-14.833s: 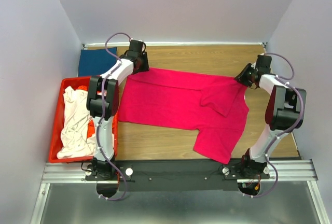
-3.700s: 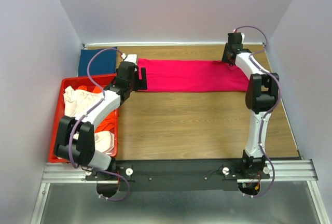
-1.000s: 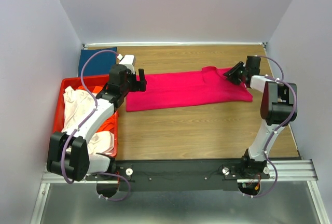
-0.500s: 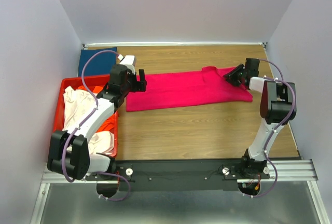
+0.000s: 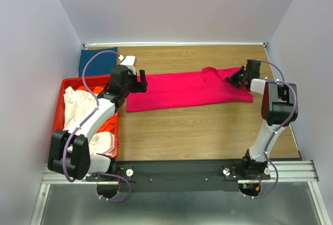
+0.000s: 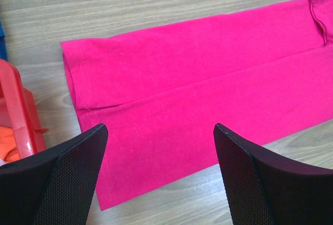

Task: Fold and stack the t-shirts
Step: Fold the tshirt

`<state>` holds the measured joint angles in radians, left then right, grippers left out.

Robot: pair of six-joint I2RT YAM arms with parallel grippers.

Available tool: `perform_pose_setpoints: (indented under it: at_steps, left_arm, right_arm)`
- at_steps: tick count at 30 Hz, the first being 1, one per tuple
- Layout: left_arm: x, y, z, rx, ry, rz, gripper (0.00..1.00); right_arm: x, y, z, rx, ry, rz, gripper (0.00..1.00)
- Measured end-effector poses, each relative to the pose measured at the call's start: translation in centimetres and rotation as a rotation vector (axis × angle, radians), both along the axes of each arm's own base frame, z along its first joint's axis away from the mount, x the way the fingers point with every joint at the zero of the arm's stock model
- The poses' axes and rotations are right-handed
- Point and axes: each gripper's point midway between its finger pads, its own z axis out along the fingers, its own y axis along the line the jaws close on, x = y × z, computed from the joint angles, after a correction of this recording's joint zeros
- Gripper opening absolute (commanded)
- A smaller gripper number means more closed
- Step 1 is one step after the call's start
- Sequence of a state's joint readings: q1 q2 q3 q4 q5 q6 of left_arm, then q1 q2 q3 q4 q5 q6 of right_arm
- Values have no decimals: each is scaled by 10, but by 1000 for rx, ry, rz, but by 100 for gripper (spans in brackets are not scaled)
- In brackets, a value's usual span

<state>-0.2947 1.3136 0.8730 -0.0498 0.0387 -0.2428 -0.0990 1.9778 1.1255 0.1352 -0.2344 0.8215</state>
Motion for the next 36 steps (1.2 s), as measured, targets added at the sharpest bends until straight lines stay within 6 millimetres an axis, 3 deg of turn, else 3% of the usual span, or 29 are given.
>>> perform_pose_setpoints:
  at_steps: [5, 11, 16, 19, 26, 36]
  left_arm:
    - [0, 0, -1, 0, 1, 0, 90]
    - [0, 0, -1, 1, 2, 0, 90]
    - [0, 0, -3, 3, 8, 0, 90]
    - [0, 0, -4, 4, 10, 0, 90]
    - [1, 0, -8, 6, 21, -1, 90]
    - [1, 0, -13, 10, 34, -1, 90]
  right_arm:
    - [-5, -9, 15, -15, -30, 1, 1]
    - [-8, -36, 33, -22, -73, -8, 1]
    - [-13, -46, 28, -28, -45, 8, 4]
    - [-11, -44, 23, -30, -32, 37, 11]
    - [-5, -40, 11, -28, -10, 91, 12]
    - [8, -45, 21, -62, -36, 104, 34]
